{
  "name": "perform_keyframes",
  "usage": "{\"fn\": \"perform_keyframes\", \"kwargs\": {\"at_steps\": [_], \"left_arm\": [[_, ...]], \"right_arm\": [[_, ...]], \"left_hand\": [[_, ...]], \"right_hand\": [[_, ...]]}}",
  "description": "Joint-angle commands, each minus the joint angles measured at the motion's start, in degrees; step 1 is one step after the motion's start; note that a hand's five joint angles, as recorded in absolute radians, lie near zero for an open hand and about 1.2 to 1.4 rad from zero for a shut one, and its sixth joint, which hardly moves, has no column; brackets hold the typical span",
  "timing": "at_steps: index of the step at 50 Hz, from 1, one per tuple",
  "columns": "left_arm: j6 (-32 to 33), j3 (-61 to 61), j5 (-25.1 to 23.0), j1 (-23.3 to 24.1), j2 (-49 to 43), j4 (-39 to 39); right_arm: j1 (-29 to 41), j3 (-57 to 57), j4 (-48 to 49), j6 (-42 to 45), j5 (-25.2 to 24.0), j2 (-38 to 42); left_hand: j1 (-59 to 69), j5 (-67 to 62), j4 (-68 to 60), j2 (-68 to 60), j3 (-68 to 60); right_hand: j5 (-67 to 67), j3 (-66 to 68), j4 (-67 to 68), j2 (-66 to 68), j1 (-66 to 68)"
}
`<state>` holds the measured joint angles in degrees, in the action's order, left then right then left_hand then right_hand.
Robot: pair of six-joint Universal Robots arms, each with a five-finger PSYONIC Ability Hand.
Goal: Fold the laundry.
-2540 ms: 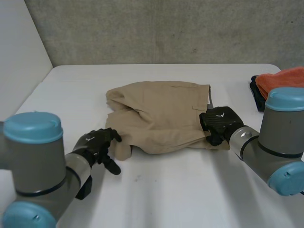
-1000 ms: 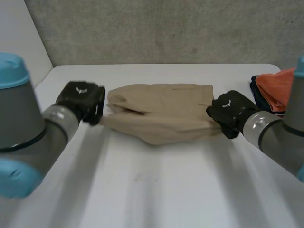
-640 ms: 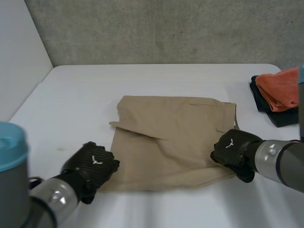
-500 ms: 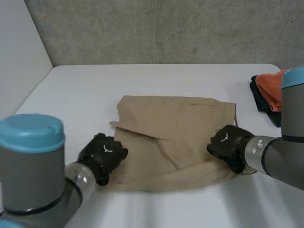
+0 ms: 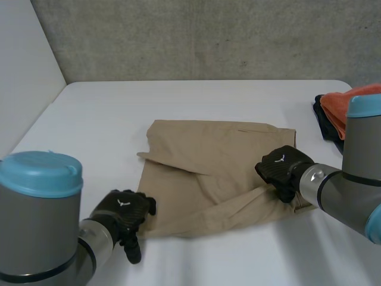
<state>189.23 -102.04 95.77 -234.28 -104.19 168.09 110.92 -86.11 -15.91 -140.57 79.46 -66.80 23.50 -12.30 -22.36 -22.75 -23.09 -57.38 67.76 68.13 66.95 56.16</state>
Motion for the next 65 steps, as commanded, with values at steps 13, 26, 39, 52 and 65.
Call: {"fn": "perform_keyframes", "kwargs": {"at_steps": [13,26,39,52,65], "left_arm": [[1.05,2.63,0.64,-0.13,-9.54,12.61],[1.14,6.93,0.38,-0.65,-9.54,13.32],[1.22,13.08,0.64,-0.57,-15.95,13.05],[1.14,15.55,0.55,-1.09,-17.19,13.05],[1.05,5.99,0.29,-0.30,-7.89,9.80]], "right_arm": [[-0.87,-1.51,1.40,0.03,0.17,-0.43],[-3.68,-0.55,1.32,-5.41,-0.01,-1.22],[-8.78,-2.39,-10.55,-3.75,-6.07,-2.37],[-10.37,-8.99,-2.38,-1.29,-6.51,-3.16],[-9.84,-7.49,5.09,-3.56,-6.69,-0.88]], "left_hand": [[41.36,-42.56,-42.50,-42.11,-41.77],[56.50,-57.70,-57.64,-57.25,-56.91],[56.50,-57.70,-57.64,-57.25,-56.91],[56.50,-57.70,-57.64,-57.25,-56.91],[7.91,-9.12,-9.05,-8.66,-8.33]], "right_hand": [[-12.62,12.24,11.87,13.05,23.84],[16.36,-16.73,-17.11,-15.93,-5.14],[37.44,-37.82,-38.19,-37.01,-26.23],[-12.53,12.15,11.78,12.96,23.75],[-12.62,12.24,11.87,13.05,23.84]]}}
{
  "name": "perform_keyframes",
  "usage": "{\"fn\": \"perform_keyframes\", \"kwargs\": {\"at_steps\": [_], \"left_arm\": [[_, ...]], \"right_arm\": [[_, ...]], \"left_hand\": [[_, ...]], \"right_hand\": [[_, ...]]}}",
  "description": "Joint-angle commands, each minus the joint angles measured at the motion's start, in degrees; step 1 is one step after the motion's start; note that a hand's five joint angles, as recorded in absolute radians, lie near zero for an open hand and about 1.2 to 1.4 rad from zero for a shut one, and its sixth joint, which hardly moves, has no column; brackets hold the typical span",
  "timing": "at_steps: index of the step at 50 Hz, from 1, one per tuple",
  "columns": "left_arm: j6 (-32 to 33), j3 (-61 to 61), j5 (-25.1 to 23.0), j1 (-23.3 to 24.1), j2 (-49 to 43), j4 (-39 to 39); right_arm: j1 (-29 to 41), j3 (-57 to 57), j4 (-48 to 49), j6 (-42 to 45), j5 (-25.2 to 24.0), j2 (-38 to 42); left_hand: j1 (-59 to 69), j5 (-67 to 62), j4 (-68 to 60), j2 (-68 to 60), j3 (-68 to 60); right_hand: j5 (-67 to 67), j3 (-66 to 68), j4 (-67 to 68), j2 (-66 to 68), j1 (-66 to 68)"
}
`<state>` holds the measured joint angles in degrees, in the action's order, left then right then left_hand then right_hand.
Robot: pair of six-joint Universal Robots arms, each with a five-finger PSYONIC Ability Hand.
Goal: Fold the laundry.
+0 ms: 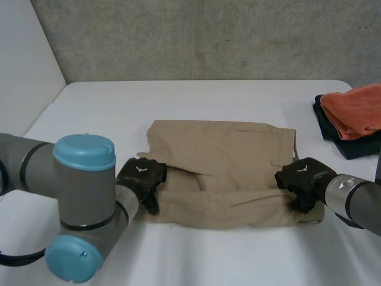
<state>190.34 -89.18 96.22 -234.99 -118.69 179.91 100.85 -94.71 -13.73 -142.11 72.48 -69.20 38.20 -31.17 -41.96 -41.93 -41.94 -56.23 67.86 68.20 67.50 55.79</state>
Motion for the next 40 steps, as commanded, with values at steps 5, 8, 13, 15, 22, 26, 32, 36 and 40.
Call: {"fn": "perform_keyframes", "kwargs": {"at_steps": [5,8,13,15,22,26,32,36,40], "left_arm": [[-0.06,-10.22,0.10,0.32,8.30,-1.84],[-0.06,-10.05,0.10,0.32,8.04,-1.49],[0.03,-7.77,-0.07,0.05,5.06,0.00],[0.03,-6.36,0.19,0.05,2.87,1.14],[0.03,-0.73,3.09,-0.21,-5.14,2.20],[0.03,0.33,5.11,-0.03,-6.02,2.29],[0.03,-0.11,6.52,0.32,2.37,2.64],[0.03,-0.47,6.61,-0.03,11.89,2.38],[0.12,-0.03,6.26,-0.12,21.56,2.29]], "right_arm": [[0.22,1.46,3.71,-3.00,0.46,1.62],[0.22,1.46,3.44,-3.09,0.46,1.62],[0.05,0.67,3.44,-3.09,0.38,1.44],[-0.04,0.32,3.44,-3.09,0.20,1.44],[-0.13,-1.27,3.79,-3.18,-0.24,1.35],[-0.13,-1.70,3.88,-3.09,-0.24,1.35],[-0.13,-0.65,3.71,-2.30,0.38,-0.84],[0.05,2.07,3.36,-2.12,0.64,-7.95],[0.04,5.58,3.00,-2.39,0.20,-14.19]], "left_hand": [[-9.48,12.46,13.24,13.21,13.22],[-9.65,12.63,13.41,13.38,13.39],[-9.48,12.46,13.24,13.21,13.22],[-9.14,12.12,12.90,12.88,12.88],[-2.61,5.59,6.37,6.34,6.35],[33.65,-30.67,-29.89,-29.92,-29.91],[41.80,-38.83,-38.04,-38.07,-38.06],[41.80,-38.83,-38.04,-38.07,-38.06],[41.80,-38.83,-38.04,-38.07,-38.06]], "right_hand": [[-13.77,12.14,11.80,12.50,24.21],[-13.77,12.14,11.80,12.50,24.21],[-13.77,12.14,11.80,12.50,24.21],[-13.77,12.14,11.80,12.50,24.21],[-13.77,12.14,11.80,12.50,24.21],[-13.77,12.14,11.80,12.50,24.21],[-13.77,12.14,11.80,12.50,24.21],[-13.77,12.14,11.80,12.50,24.21],[-13.77,12.14,11.80,12.50,24.21]]}}
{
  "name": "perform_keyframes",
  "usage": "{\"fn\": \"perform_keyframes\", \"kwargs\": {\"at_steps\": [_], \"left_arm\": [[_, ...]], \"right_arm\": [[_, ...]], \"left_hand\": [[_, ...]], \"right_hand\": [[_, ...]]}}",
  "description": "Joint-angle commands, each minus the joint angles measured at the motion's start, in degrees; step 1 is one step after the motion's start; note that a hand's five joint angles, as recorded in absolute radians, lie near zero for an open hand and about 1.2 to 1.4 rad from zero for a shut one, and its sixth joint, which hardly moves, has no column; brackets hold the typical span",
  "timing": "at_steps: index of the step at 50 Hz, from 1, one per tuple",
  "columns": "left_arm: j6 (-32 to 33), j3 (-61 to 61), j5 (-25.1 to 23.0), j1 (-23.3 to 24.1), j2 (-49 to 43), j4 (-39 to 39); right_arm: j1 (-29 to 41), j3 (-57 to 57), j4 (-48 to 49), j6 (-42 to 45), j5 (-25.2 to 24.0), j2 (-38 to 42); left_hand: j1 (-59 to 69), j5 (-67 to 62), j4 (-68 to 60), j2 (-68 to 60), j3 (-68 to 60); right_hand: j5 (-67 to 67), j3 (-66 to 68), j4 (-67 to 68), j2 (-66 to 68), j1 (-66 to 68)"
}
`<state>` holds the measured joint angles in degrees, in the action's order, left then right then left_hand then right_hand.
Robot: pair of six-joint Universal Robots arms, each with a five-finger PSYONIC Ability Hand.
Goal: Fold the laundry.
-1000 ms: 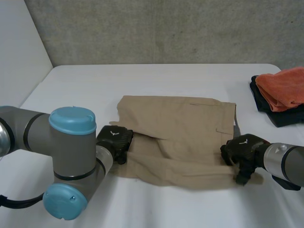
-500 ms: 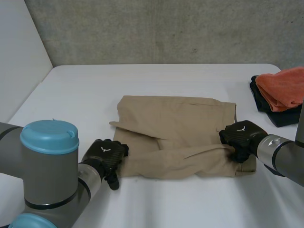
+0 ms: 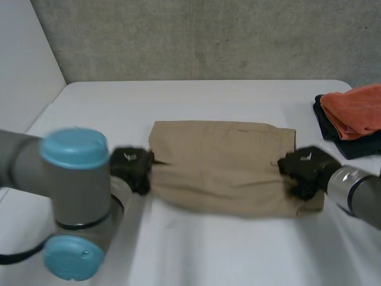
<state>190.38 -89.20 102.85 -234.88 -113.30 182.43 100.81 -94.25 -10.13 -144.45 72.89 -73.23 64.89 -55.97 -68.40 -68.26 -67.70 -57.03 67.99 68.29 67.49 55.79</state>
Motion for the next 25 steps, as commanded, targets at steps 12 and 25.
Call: {"fn": "perform_keyframes", "kwargs": {"at_steps": [12,25], "left_arm": [[0.16,-1.41,-2.56,-0.40,25.23,-2.07],[13.17,-0.02,-2.83,-1.62,10.66,-2.52]], "right_arm": [[0.71,9.26,-7.53,0.40,-0.47,-18.00],[2.98,14.42,-10.17,4.62,0.67,-0.90]], "left_hand": [[15.11,-14.03,-11.60,-11.74,-12.30],[15.11,-14.03,-11.60,-11.74,-12.30]], "right_hand": [[-12.97,12.01,11.71,12.51,24.21],[-12.97,12.01,11.71,12.51,24.21]]}}
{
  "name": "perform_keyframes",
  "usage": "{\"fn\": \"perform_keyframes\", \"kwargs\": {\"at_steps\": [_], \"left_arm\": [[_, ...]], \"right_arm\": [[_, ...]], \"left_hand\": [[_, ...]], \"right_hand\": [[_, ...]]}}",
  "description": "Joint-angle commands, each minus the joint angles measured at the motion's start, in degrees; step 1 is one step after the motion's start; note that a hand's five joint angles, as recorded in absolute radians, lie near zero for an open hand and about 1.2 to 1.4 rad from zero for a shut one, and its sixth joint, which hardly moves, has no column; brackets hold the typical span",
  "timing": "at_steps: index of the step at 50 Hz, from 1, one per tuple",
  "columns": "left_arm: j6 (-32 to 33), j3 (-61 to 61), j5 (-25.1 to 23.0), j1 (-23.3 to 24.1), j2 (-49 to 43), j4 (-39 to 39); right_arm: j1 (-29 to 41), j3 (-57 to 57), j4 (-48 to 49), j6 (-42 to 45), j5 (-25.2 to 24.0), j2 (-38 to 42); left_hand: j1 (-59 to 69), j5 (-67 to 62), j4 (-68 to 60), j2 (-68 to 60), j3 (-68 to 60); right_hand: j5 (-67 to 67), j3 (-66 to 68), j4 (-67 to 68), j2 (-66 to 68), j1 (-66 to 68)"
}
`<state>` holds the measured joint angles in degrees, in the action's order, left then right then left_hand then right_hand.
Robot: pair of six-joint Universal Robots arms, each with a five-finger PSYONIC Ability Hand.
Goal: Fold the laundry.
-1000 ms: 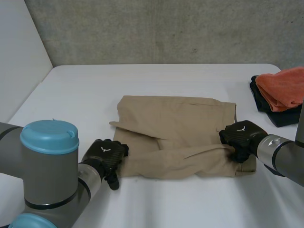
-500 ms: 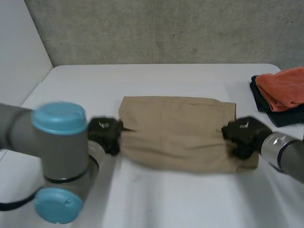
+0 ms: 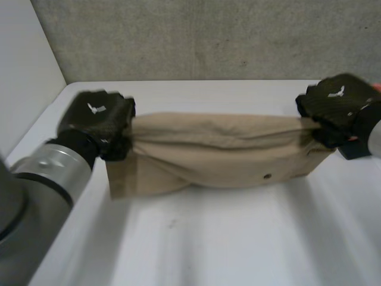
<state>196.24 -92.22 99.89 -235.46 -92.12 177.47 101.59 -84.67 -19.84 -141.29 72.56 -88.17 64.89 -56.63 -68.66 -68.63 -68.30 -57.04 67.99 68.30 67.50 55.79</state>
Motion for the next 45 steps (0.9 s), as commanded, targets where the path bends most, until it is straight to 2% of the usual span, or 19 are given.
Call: {"fn": "perform_keyframes", "kwargs": {"at_steps": [1,4,8,11,15,16,19,20,24,31,39,45], "left_arm": [[8.01,5.62,0.13,-1.93,-14.88,4.01],[8.46,9.59,0.22,-3.16,-20.09,5.51],[8.72,19.69,0.22,-4.57,-28.10,7.36],[8.63,28.56,0.13,-5.18,-31.80,10.08],[8.37,37.71,0.22,-5.97,-32.42,17.36],[8.63,39.73,0.05,-6.41,-32.16,21.64],[8.55,41.07,-0.04,-6.85,-31.28,28.87],[8.55,40.98,-0.30,-6.86,-29.71,33.85],[8.28,39.75,-0.31,-6.86,-24.44,41.27],[8.37,31.94,-0.57,-6.51,-22.48,39.53],[8.20,16.03,-0.83,-7.03,-23.10,38.91],[8.72,4.16,-0.92,-6.77,-25.64,36.99]], "right_arm": [[2.81,6.17,-0.46,1.37,1.26,15.99],[5.36,12.47,-0.20,0.84,4.32,22.92],[8.52,22.66,1.81,-0.30,10.38,28.56],[9.93,29.36,6.03,-1.79,12.33,30.51],[10.47,38.16,15.69,-4.43,12.87,31.39],[10.47,40.78,20.15,-4.96,12.87,31.39],[10.55,43.26,27.38,-5.31,13.04,31.13],[10.73,44.31,31.75,-5.23,13.39,30.87],[11.34,45.38,37.85,-5.23,13.48,29.99],[12.40,43.19,37.86,-5.31,13.13,29.55],[13.72,29.22,35.32,-4.61,11.37,30.51],[13.81,17.88,33.21,-4.26,9.53,34.73]], "left_hand": [[15.11,-13.37,-11.34,-11.37,-11.70],[15.11,-13.37,-11.34,-11.37,-11.70],[15.11,-13.37,-11.34,-11.37,-11.70],[15.11,-13.37,-11.34,-11.37,-11.70],[15.11,-13.37,-11.34,-11.37,-11.70],[15.11,-13.37,-11.34,-11.37,-11.70],[15.11,-13.37,-11.34,-11.37,-11.70],[15.11,-13.37,-11.34,-11.37,-11.70],[15.11,-13.37,-11.34,-11.37,-11.70],[15.11,-13.37,-11.34,-11.37,-11.70],[15.11,-13.37,-11.34,-11.37,-11.70],[15.11,-13.37,-11.34,-11.37,-11.70]], "right_hand": [[-12.96,12.01,11.70,12.50,24.21],[-12.96,12.01,11.70,12.50,24.21],[-12.96,12.01,11.70,12.50,24.21],[-12.96,12.01,11.70,12.50,24.21],[-12.96,12.01,11.70,12.50,24.21],[-12.96,12.01,11.70,12.50,24.21],[-12.96,12.01,11.70,12.50,24.21],[-12.96,12.01,11.70,12.50,24.21],[-12.96,12.01,11.70,12.50,24.21],[-12.96,12.01,11.70,12.50,24.21],[-12.96,12.01,11.70,12.50,24.21],[-12.96,12.01,11.70,12.50,24.21]]}}
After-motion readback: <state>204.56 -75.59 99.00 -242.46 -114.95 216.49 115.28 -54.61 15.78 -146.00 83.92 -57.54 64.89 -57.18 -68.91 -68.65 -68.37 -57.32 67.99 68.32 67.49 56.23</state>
